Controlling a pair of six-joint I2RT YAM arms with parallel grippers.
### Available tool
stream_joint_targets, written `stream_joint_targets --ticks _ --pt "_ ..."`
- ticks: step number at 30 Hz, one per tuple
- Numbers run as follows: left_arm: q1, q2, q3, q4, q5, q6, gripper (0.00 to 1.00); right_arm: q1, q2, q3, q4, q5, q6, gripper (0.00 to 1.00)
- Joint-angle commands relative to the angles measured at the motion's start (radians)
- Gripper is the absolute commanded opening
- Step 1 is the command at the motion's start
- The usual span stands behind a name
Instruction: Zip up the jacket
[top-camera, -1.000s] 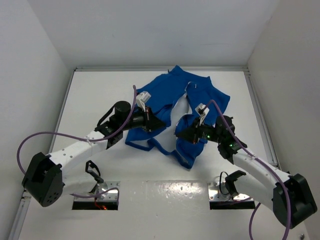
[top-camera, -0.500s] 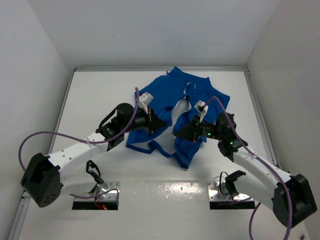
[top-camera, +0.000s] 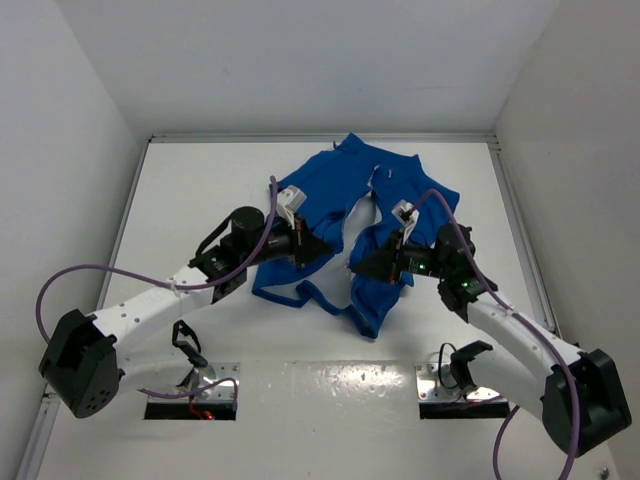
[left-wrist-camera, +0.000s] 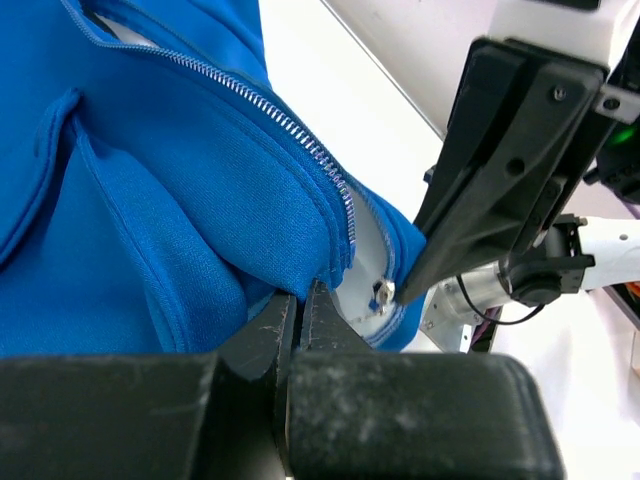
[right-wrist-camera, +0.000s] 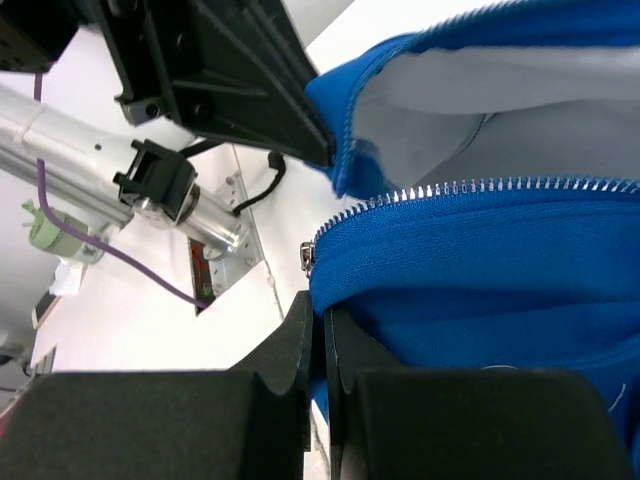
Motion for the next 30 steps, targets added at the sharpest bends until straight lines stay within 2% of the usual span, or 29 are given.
stream_joint_targets --ticks 1,30 --pt "-0.011 -0.044 -0.009 0.037 0.035 0.028 0.00 -0.014 0.013 0.050 0.080 -0.024 0.034 0.00" --pt "-0.029 -0.006 -0.018 0.095 0.053 -0.021 0.00 -0.014 0.054 0.067 0.117 -0.018 0.068 0.00"
